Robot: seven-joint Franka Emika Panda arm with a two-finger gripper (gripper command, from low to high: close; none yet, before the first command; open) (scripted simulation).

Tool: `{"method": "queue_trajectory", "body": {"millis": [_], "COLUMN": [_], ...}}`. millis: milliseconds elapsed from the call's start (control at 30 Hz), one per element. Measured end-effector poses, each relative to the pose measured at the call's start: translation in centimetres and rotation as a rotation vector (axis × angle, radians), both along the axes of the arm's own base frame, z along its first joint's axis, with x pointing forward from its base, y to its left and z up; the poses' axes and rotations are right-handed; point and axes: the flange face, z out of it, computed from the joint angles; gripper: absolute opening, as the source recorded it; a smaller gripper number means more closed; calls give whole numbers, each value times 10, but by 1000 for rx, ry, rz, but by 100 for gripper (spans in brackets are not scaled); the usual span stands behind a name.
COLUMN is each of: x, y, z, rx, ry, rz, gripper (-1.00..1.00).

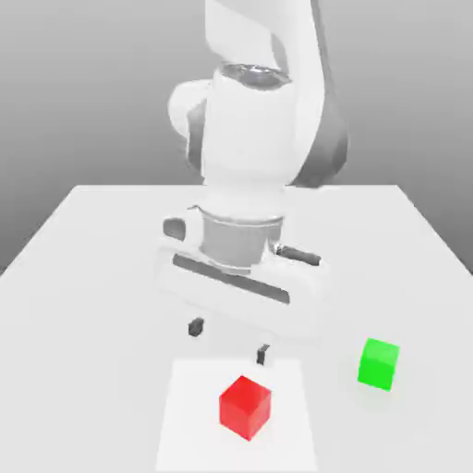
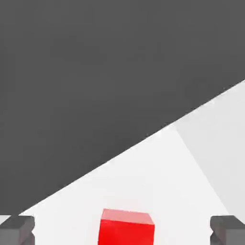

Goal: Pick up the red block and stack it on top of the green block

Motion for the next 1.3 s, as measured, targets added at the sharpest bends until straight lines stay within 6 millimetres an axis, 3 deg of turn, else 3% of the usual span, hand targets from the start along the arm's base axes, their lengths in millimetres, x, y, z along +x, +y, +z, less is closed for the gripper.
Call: {"method": "queue_trajectory", "body": {"millis": [267, 300, 533, 767, 833, 900, 1100, 1167, 1300], "x": [-10, -11, -11, -10, -15, -26, -81, -103, -107], "y": [5, 5, 5, 5, 31, 76, 181, 205, 212], "z": [-78, -86, -88, -34, -22, -13, 6, 10, -2], "rx": [38, 37, 37, 37, 37, 37, 36, 35, 31], "ry": [37, 39, 37, 37, 38, 39, 41, 41, 35], "rz": [-42, -41, -41, -41, -23, 17, 74, 77, 65], "gripper": [0, -100, -100, -100, -100, -100, -100, -100, -100]}}
